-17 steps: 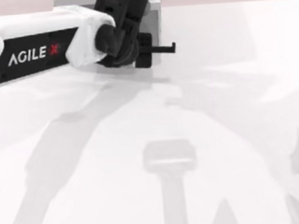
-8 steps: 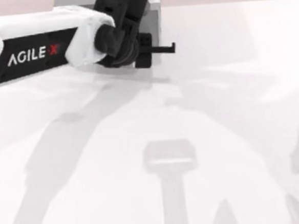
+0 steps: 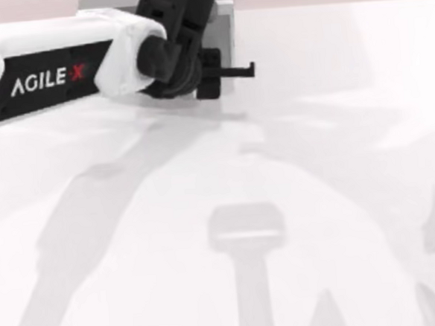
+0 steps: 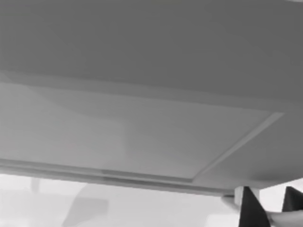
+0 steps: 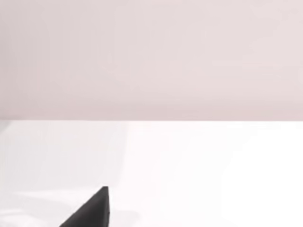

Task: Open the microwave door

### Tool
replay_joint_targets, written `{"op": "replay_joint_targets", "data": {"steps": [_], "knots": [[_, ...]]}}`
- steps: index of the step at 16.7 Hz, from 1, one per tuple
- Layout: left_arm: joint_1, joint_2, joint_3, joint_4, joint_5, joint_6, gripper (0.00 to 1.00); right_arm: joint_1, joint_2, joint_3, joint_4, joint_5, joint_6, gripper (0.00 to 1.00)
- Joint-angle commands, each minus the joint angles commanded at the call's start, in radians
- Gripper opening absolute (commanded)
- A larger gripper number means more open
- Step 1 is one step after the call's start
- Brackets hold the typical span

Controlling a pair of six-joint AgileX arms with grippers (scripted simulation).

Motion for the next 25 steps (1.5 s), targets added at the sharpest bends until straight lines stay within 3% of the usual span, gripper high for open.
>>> {"op": "replay_joint_targets", "data": {"steps": [25], "knots": [[0.014, -0.042, -0.064, 0.034, 0.047, 0.059, 0.00, 0.000, 0.000, 0.000, 0.000, 0.000, 0.000, 1.00]]}}
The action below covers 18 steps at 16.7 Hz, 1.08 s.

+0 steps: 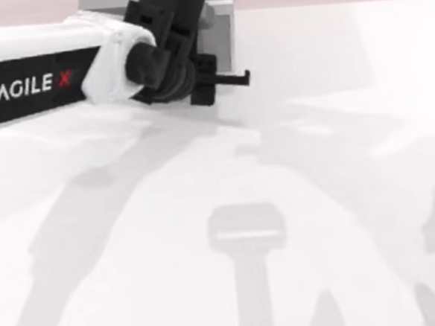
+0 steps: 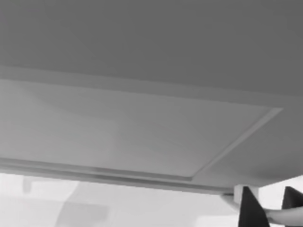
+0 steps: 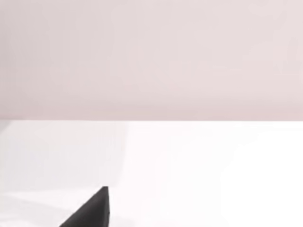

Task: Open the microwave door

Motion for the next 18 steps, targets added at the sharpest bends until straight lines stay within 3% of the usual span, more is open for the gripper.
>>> {"op": "replay_joint_targets", "data": {"steps": [18], "knots": [[-0.004, -0.003, -0.008, 0.002, 0.014, 0.005, 0.00, 0.000, 0.000, 0.000, 0.000, 0.000, 0.000, 1.00]]}}
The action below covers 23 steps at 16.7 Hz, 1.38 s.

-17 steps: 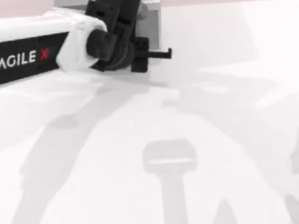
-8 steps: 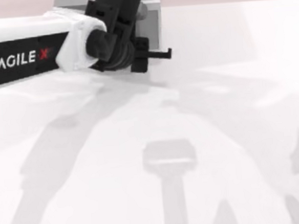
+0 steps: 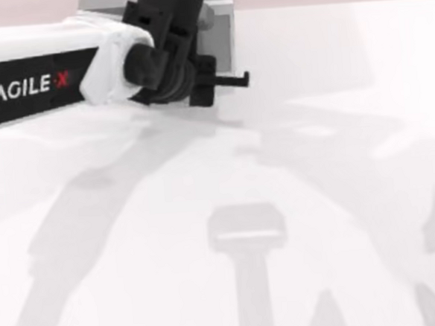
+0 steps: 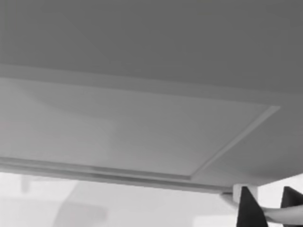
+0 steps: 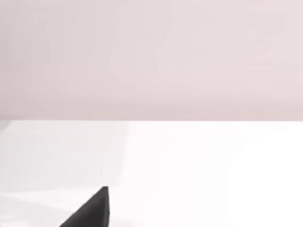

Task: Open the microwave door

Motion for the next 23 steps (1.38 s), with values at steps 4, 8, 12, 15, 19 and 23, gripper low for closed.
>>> {"op": "replay_joint_targets", "data": {"steps": [4, 8, 12, 15, 19, 23], "knots": [[0.015, -0.031, -0.035, 0.022, 0.026, 0.041, 0.00, 0.000, 0.000, 0.000, 0.000, 0.000, 0.000, 1.00], [0.020, -0.035, -0.048, 0.025, 0.034, 0.053, 0.00, 0.000, 0.000, 0.000, 0.000, 0.000, 0.000, 1.00], [0.020, -0.035, -0.048, 0.025, 0.034, 0.053, 0.00, 0.000, 0.000, 0.000, 0.000, 0.000, 0.000, 1.00], [0.020, -0.035, -0.048, 0.025, 0.034, 0.053, 0.00, 0.000, 0.000, 0.000, 0.000, 0.000, 0.000, 1.00], [0.020, -0.035, -0.048, 0.025, 0.034, 0.053, 0.00, 0.000, 0.000, 0.000, 0.000, 0.000, 0.000, 1.00], [0.020, -0.035, -0.048, 0.025, 0.034, 0.053, 0.00, 0.000, 0.000, 0.000, 0.000, 0.000, 0.000, 1.00]]}}
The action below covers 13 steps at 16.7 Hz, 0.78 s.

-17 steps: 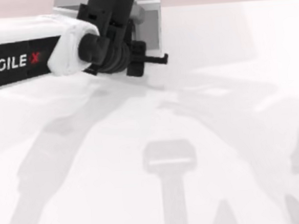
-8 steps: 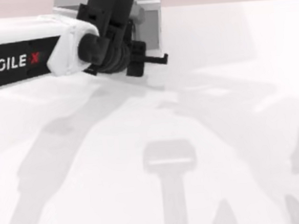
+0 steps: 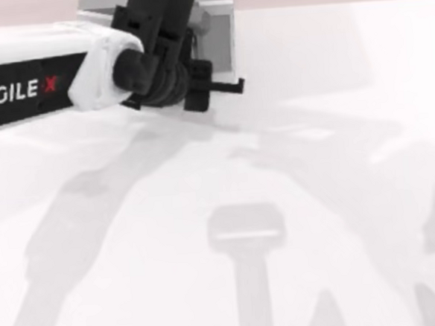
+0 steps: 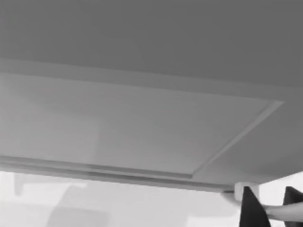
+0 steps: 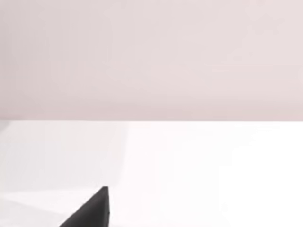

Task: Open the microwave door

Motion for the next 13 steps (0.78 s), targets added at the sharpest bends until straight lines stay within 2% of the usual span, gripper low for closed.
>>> {"op": "replay_joint_targets", "data": {"steps": [7, 13], "knots": [[0.000, 0.000, 0.000, 0.000, 0.000, 0.000, 0.00, 0.000, 0.000, 0.000, 0.000, 0.000, 0.000, 1.00], [0.007, -0.023, -0.029, 0.014, 0.032, 0.033, 0.00, 0.000, 0.000, 0.000, 0.000, 0.000, 0.000, 1.00]]}}
